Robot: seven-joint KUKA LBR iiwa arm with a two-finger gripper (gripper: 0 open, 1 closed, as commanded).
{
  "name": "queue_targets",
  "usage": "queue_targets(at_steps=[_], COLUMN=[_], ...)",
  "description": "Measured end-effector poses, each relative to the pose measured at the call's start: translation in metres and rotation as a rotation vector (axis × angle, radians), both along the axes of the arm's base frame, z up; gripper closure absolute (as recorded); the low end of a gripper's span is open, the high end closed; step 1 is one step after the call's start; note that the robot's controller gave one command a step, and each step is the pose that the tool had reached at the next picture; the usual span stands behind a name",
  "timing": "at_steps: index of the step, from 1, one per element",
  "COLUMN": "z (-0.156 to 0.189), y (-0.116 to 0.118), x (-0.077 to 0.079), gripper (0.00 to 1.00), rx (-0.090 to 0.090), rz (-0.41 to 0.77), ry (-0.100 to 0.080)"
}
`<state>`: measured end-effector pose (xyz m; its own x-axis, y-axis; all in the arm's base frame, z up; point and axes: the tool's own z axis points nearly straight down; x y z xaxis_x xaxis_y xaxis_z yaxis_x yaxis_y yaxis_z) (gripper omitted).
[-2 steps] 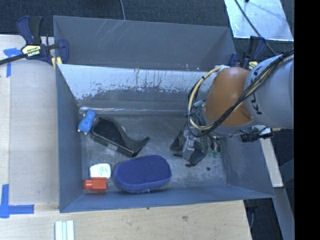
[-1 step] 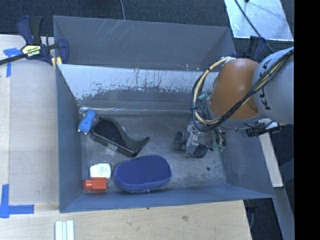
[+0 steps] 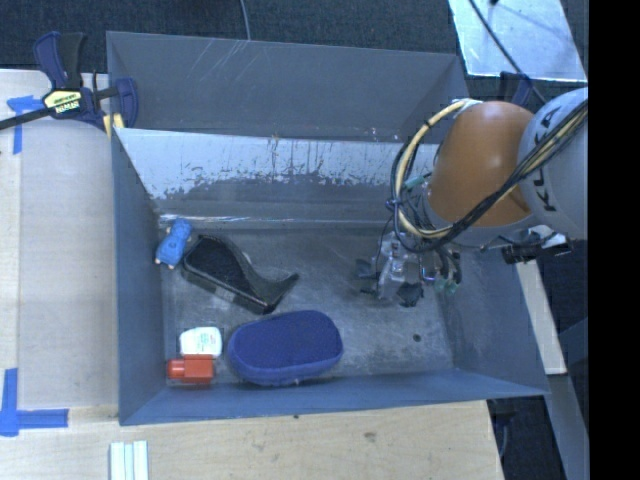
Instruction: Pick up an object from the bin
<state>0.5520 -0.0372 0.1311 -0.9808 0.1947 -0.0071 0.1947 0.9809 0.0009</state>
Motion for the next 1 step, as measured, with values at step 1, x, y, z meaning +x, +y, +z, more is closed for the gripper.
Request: queue_targets(at_steps=[1], z=[0.0643], y=[-0.0008], x=[0.0022], gripper=[1.0], rx=[0.0], rz=[0.001], ry=[-0.004])
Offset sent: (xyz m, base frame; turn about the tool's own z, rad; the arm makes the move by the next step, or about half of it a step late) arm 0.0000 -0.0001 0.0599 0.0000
